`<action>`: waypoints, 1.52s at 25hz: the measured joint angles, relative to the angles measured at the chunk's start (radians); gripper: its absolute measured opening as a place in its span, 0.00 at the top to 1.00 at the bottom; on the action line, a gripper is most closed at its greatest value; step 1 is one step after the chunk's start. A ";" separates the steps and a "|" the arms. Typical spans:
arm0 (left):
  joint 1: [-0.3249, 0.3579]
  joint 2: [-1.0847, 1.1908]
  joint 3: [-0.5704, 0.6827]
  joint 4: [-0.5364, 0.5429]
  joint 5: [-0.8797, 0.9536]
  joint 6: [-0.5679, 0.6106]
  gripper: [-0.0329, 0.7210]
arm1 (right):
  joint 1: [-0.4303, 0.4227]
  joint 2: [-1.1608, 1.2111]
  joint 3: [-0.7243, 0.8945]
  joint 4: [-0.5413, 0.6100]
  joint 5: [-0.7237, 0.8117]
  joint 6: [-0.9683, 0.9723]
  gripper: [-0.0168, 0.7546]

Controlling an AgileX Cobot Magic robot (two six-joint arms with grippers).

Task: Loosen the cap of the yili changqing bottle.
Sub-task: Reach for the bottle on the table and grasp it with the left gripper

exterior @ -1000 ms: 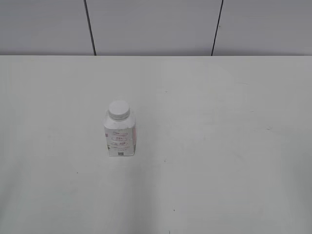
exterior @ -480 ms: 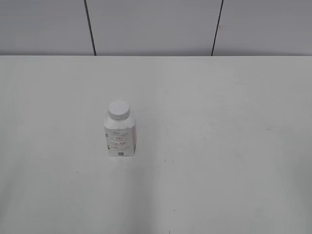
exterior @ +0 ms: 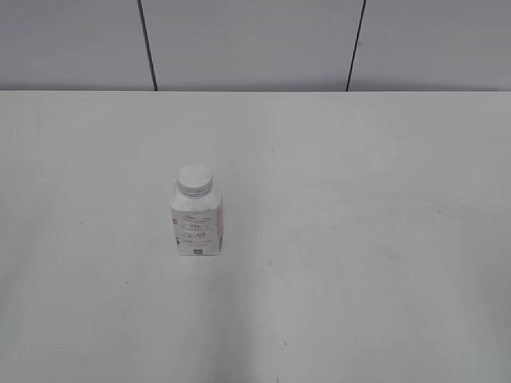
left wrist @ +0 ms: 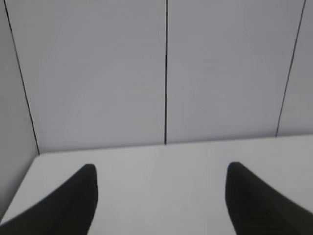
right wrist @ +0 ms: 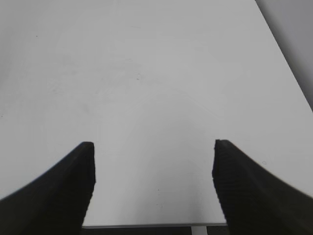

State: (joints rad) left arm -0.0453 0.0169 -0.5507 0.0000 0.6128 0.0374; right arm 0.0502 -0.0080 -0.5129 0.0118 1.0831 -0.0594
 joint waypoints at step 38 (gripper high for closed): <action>0.000 1.228 0.204 0.320 -1.212 -0.215 0.29 | 0.000 0.000 0.000 0.000 0.000 0.000 0.22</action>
State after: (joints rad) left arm -0.0453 1.2447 -0.3469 0.3195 -0.5989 -0.1780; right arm 0.0502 -0.0080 -0.5129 0.0118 1.0831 -0.0594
